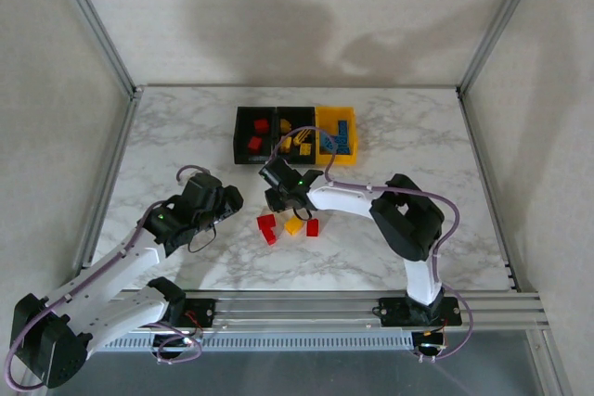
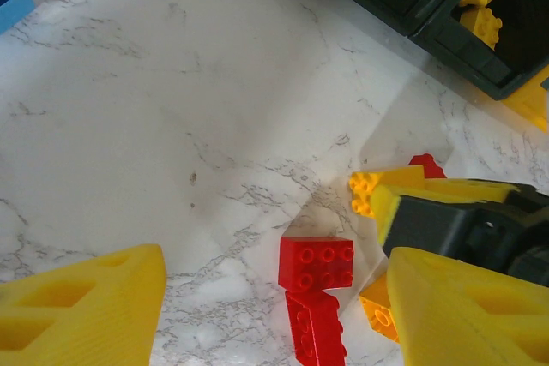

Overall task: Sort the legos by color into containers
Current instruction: Pick up the lego from the center of the table.

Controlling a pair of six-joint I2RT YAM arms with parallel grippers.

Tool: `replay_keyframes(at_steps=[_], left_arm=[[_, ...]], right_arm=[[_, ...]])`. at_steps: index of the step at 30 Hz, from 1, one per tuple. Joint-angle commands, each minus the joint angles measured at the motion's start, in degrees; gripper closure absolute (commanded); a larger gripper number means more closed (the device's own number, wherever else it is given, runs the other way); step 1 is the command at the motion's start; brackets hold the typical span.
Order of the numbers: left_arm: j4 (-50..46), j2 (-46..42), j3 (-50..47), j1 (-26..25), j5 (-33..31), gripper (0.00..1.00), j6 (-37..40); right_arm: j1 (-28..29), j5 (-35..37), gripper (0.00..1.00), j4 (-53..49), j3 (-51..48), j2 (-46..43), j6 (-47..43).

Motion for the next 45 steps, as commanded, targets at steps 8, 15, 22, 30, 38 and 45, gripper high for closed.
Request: replay_keyframes(at_steps=[8, 15, 22, 30, 38, 45], left_arm=[[0.8, 0.3, -0.4, 0.6, 0.2, 0.32, -0.4], [0.7, 1.1, 0.1, 0.6, 0.2, 0.32, -0.1], [1.1, 1.6, 0.2, 0.6, 0.3, 0.32, -0.1], [0.7, 1.5, 0.3, 0.6, 0.2, 0.33, -0.3], [0.7, 1.7, 0.2, 0.6, 0.2, 0.33, -0.3], [0.4, 1.5, 0.2, 0.6, -0.1, 0.33, -0.3]], right_arm=[[-0.6, -0.6, 0.42, -0.4, 1.1, 2.6, 0.4], [-0.7, -0.1, 0.44, -1.6, 2.7, 4.1, -0.5], [-0.7, -1.5, 0.43, -2.3, 4.2, 4.7, -1.4], [-0.7, -1.9, 0.40, -2.2, 5.0, 5.7, -1.3], [-0.7, -2.6, 0.38, -2.8, 6.7, 7.4, -1.4], [-0.8, -2.2, 0.44, -3.2, 7.2, 7.9, -1.5]])
